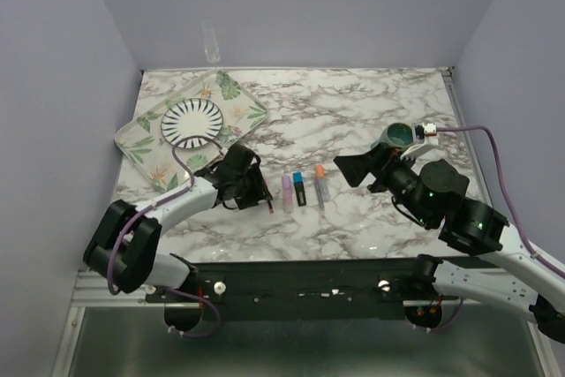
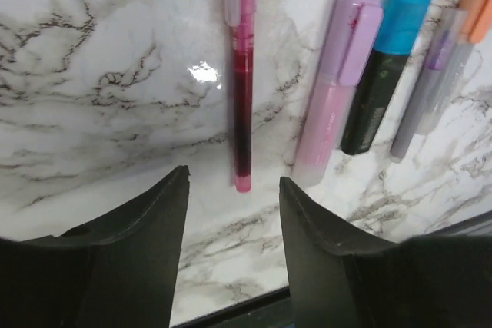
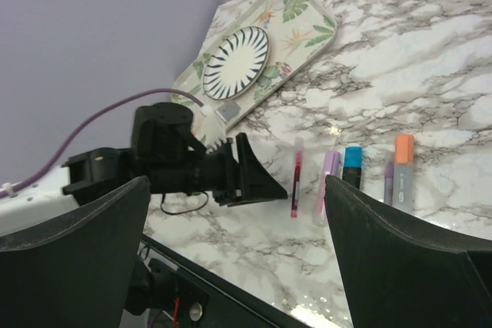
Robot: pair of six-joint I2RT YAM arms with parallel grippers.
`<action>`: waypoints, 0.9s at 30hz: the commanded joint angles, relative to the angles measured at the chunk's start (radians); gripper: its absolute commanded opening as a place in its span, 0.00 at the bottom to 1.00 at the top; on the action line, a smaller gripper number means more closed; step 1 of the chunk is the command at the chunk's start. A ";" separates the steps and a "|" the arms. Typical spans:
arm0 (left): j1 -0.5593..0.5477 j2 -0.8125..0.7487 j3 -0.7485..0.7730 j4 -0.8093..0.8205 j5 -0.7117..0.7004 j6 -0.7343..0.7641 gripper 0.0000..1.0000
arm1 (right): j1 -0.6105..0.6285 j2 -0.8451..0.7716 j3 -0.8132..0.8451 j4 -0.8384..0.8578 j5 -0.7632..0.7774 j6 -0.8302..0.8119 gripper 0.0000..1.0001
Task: Insert the pens into the pen caps
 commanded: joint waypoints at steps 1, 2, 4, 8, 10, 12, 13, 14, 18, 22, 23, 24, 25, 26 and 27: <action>-0.003 -0.135 0.079 -0.137 -0.084 0.009 0.67 | 0.002 0.024 0.000 -0.077 0.041 0.042 1.00; -0.003 -0.158 0.108 -0.150 -0.089 0.011 0.71 | 0.004 0.025 0.006 -0.082 0.044 0.045 1.00; -0.003 -0.186 0.133 -0.167 -0.095 0.029 0.73 | 0.002 0.041 0.016 -0.102 0.053 0.061 1.00; 0.001 -0.220 0.249 -0.183 -0.092 0.167 0.94 | 0.004 0.076 0.060 -0.178 0.088 0.116 1.00; 0.001 -0.218 0.305 -0.190 -0.077 0.230 0.99 | 0.004 0.088 0.078 -0.220 0.114 0.165 1.00; 0.001 -0.227 0.375 -0.183 -0.072 0.303 0.99 | 0.002 0.102 0.089 -0.255 0.143 0.241 1.00; 0.001 -0.240 0.388 -0.162 -0.058 0.322 0.99 | 0.002 0.104 0.094 -0.290 0.168 0.268 1.00; 0.001 -0.269 0.386 -0.131 -0.037 0.337 0.99 | 0.002 0.108 0.097 -0.300 0.172 0.278 1.00; 0.001 -0.353 0.328 0.136 0.187 0.416 0.99 | 0.002 0.110 0.097 -0.281 0.133 0.251 1.00; 0.000 -0.434 0.247 0.282 0.259 0.442 0.99 | 0.004 0.092 0.060 -0.203 0.076 0.220 1.00; 0.000 -0.459 0.216 0.296 0.261 0.443 0.99 | 0.002 0.085 0.040 -0.188 0.065 0.210 1.00; 0.000 -0.470 0.205 0.325 0.258 0.445 0.99 | 0.002 0.079 0.033 -0.177 0.062 0.203 1.00; 0.000 -0.480 0.193 0.336 0.256 0.448 0.99 | 0.002 0.075 0.020 -0.166 0.056 0.203 1.00; 0.000 -0.500 0.170 0.343 0.243 0.462 0.99 | 0.002 0.062 0.002 -0.142 0.048 0.197 1.00; 0.000 -0.507 0.158 0.360 0.233 0.462 0.99 | 0.004 0.056 -0.009 -0.125 0.045 0.182 1.00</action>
